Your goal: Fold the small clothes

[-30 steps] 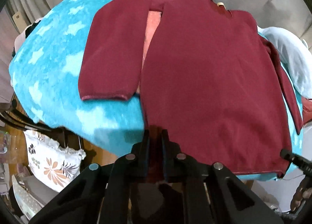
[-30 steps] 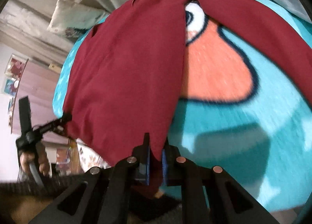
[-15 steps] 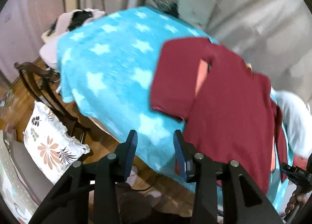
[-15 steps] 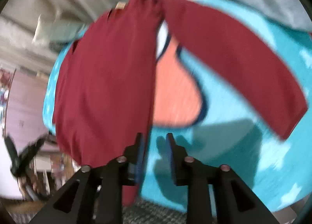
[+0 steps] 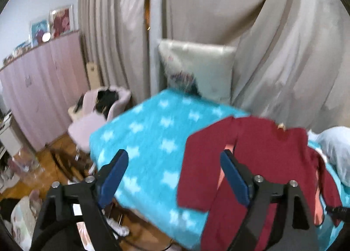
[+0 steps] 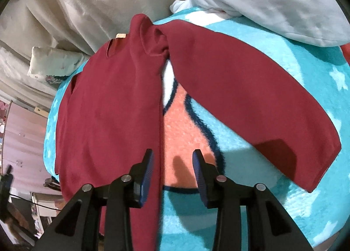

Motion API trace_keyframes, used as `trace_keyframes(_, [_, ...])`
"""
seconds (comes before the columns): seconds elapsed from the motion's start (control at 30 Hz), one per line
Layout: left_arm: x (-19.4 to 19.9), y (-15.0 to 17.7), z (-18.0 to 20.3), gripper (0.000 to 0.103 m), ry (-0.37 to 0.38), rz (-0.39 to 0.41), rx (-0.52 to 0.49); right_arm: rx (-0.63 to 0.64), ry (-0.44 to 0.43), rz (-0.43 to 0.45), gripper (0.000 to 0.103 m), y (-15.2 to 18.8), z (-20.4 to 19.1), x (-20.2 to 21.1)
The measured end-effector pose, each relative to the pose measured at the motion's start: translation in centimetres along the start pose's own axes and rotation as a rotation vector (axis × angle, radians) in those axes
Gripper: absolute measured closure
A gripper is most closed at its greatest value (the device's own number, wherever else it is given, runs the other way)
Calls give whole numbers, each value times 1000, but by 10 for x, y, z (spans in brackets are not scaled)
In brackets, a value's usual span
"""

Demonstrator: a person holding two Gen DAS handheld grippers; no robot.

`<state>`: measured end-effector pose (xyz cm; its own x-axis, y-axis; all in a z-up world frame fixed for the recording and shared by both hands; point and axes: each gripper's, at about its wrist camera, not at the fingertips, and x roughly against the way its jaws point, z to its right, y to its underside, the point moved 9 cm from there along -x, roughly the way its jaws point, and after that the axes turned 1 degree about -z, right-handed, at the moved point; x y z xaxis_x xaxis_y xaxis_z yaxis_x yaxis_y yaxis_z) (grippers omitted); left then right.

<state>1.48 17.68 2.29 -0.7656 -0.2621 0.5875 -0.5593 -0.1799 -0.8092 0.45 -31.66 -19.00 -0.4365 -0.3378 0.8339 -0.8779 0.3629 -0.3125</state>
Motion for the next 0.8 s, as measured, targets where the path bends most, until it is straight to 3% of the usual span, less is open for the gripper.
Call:
trace_keyframes(0.1, [-5, -20, 26, 16, 44, -13, -50, -42, 7, 15, 64, 0, 9, 1])
trace_keyframes(0.2, [-6, -24, 46, 16, 81, -29, -31, -71, 20, 27, 63, 1, 16, 3])
trace_keyframes(0.37, [-15, 4, 68, 16, 69, -86, -37, -108, 72, 57, 60, 4, 36, 12])
trace_keyframes(0.63, [-33, 59, 102, 16, 214, -246, -14, -232, 127, 161, 59, 15, 89, 45])
trace_keyframes(0.8, [-40, 81, 131, 16, 264, -299, -67, -347, 157, 217, 53, 33, 131, 73])
